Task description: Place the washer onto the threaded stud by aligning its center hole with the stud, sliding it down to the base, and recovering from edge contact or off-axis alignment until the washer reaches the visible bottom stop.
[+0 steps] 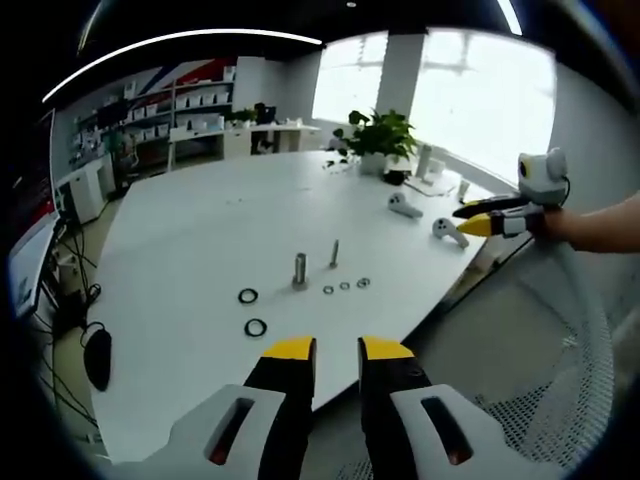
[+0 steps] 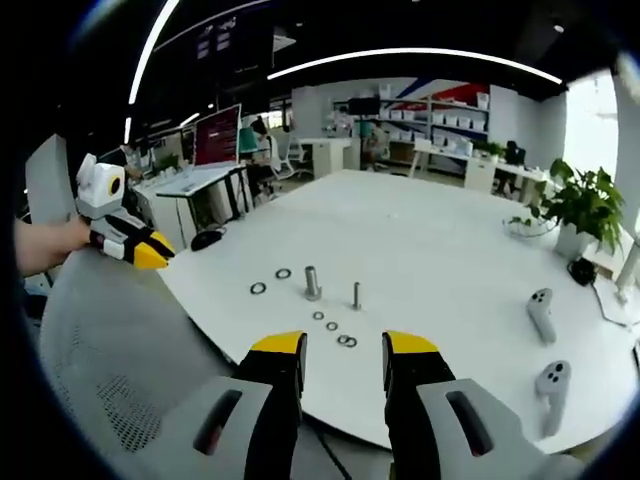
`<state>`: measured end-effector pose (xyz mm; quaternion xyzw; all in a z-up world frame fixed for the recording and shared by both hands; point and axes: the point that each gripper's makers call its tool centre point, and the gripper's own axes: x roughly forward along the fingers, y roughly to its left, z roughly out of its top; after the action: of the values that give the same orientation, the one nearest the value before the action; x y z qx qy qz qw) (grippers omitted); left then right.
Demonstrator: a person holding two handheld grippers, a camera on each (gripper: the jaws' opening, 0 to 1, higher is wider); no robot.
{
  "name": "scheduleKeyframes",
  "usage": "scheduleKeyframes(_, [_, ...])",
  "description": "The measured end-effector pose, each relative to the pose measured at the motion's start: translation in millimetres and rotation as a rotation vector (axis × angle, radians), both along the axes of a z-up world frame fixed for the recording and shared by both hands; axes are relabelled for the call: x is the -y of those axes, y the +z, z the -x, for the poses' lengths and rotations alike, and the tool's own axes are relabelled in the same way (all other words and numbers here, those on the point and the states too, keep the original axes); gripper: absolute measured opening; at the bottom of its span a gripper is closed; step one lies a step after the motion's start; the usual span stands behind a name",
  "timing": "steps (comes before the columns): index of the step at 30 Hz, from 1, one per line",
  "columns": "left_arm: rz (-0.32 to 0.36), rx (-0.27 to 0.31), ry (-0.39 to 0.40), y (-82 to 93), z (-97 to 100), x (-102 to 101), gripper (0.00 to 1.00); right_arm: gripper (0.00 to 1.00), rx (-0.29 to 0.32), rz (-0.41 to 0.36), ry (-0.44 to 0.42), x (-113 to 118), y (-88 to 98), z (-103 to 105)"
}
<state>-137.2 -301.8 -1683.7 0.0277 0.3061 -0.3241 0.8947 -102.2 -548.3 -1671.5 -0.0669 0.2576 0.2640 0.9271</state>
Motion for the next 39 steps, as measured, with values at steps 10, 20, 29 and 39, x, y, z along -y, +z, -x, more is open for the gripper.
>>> scheduleKeyframes(10, [-0.012,-0.012,-0.004,-2.3,1.4,-0.4,0.15,0.32,0.007,0.006,-0.006,0.9,0.7,-1.0])
scheduleKeyframes(20, [-0.014,-0.018,-0.006,-3.3,1.8,0.1,0.15,0.32,0.009,0.003,-0.011,1.7,1.1,-2.4])
scheduleKeyframes(29, [-0.010,-0.014,-0.004,-2.8,1.0,-0.3,0.15,0.32,-0.006,0.016,-0.008,1.8,-1.7,-1.2])
scheduleKeyframes(39, [-0.009,-0.011,-0.002,-2.3,0.8,-0.3,0.15,0.32,-0.019,0.024,-0.004,2.2,-4.6,-0.6])
